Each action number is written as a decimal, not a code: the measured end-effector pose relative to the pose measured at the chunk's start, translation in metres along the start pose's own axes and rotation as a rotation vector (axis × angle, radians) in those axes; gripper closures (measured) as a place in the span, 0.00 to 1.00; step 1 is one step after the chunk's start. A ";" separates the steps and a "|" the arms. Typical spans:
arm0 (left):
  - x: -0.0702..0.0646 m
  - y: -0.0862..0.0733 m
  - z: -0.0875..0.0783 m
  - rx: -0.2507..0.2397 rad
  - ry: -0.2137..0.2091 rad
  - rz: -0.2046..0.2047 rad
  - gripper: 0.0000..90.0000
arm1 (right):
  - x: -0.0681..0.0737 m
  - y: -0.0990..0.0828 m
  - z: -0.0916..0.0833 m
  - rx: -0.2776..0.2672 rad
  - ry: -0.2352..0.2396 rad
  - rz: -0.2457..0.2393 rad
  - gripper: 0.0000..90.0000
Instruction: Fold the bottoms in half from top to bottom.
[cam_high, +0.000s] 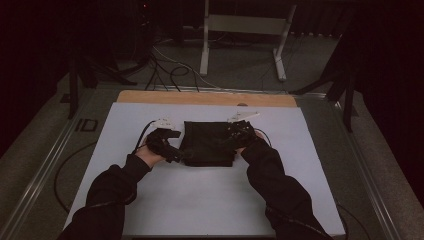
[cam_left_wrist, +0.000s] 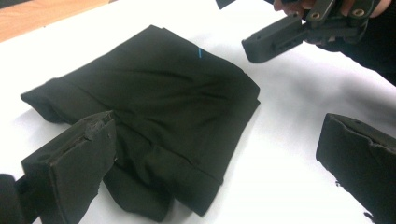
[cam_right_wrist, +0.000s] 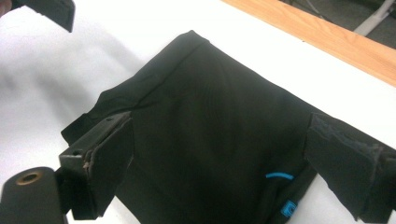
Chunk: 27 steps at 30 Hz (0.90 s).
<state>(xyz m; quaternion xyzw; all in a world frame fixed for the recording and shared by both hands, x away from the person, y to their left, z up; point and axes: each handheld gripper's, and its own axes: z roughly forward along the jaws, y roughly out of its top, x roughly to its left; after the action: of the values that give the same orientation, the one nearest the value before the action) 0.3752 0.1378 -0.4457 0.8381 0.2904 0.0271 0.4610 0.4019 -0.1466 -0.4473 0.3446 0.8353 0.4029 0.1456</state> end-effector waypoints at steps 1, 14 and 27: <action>-0.002 -0.002 -0.001 0.000 0.005 0.004 0.00 | 0.000 -0.002 -0.001 0.000 -0.001 0.003 0.10; -0.019 -0.027 -0.014 0.005 -0.016 0.032 0.00 | 0.005 -0.029 -0.023 0.004 0.027 -0.014 0.10; -0.035 -0.052 -0.024 0.011 -0.043 0.034 0.00 | 0.016 -0.056 -0.035 0.006 0.066 -0.007 0.10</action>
<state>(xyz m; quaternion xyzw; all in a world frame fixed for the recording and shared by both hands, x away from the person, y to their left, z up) 0.3148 0.1596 -0.4657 0.8459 0.2662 0.0153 0.4620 0.3460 -0.1804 -0.4678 0.3286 0.8420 0.4111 0.1184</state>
